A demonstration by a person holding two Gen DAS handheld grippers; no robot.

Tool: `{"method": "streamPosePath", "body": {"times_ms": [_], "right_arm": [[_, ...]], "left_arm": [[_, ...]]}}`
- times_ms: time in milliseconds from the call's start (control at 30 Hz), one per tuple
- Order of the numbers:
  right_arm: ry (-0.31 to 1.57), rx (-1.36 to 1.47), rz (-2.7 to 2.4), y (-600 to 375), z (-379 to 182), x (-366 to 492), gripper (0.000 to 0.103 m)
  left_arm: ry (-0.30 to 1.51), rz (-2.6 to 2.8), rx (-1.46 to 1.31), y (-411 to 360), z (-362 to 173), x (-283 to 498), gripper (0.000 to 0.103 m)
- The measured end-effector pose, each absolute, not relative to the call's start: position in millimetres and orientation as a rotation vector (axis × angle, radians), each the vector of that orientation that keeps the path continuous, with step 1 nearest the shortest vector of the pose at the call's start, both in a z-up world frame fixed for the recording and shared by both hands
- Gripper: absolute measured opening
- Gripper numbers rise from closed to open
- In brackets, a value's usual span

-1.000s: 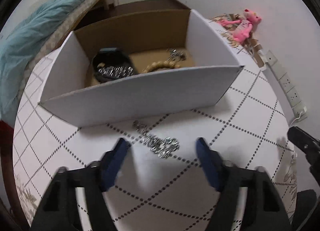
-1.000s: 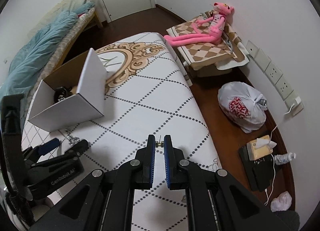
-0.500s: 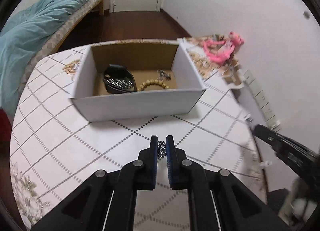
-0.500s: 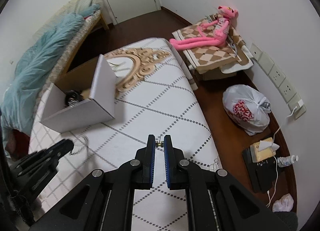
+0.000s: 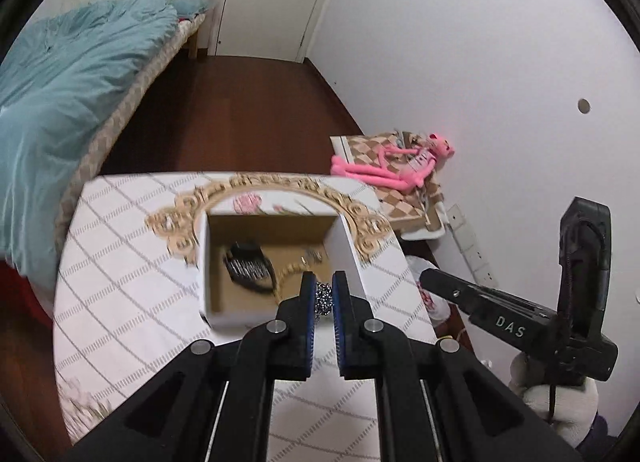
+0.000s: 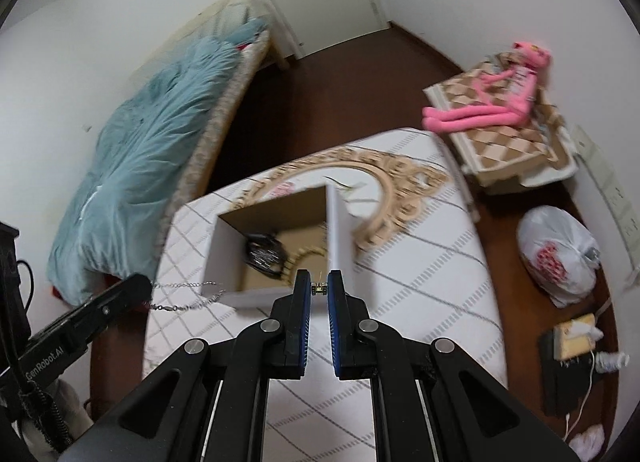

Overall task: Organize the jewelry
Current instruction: 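Carry the silver chain into the box with the left tool while the right tool carries its piece in, then open both tools over the box and withdraw them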

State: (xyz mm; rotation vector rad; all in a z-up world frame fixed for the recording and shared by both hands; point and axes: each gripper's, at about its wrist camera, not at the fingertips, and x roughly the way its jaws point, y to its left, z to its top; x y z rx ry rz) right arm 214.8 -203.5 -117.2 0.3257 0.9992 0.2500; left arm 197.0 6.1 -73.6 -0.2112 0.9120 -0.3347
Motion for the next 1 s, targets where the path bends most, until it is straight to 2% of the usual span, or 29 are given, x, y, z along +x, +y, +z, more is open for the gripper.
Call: {"method": "streamPosePath", "body": {"times_ms": [367, 500, 567, 600, 633, 700, 767, 800, 833, 900, 1000], "right_arm": [[1.183, 0.193, 0.286, -152, -152, 316, 0.009], [1.231, 0.138, 0.272, -141, -168, 338, 0.009], [1.262, 0.131, 0.272, -137, -173, 347, 0.009], [1.27, 0.133, 0.272, -136, -175, 350, 0.009], [1.277, 0.131, 0.265, -136, -176, 353, 0.011], [1.273, 0.128, 0.261, -135, -175, 356, 0.014], [1.264, 0.126, 0.258, -135, -171, 356, 0.022], [1.259, 0.125, 0.255, -135, -170, 357, 0.028], [1.253, 0.124, 0.251, -135, -168, 357, 0.03], [1.242, 0.11, 0.242, -135, -164, 357, 0.03], [1.217, 0.087, 0.216, -137, -158, 352, 0.032]], "left_arm": [[1.094, -0.261, -0.199, 23, -129, 266, 0.007], [1.151, -0.181, -0.203, 30, -141, 279, 0.012], [1.166, -0.104, -0.157, 33, -144, 284, 0.034], [1.167, -0.085, -0.148, 35, -144, 286, 0.064], [1.154, -0.073, -0.15, 39, -143, 287, 0.08], [1.126, -0.055, -0.155, 45, -140, 287, 0.081], [1.127, -0.029, -0.14, 49, -139, 289, 0.081], [1.127, -0.016, -0.136, 52, -139, 290, 0.083], [1.128, 0.0, -0.13, 54, -139, 289, 0.091], [1.119, 0.015, -0.129, 57, -139, 288, 0.099], [1.107, 0.052, -0.108, 59, -139, 283, 0.099]]}}
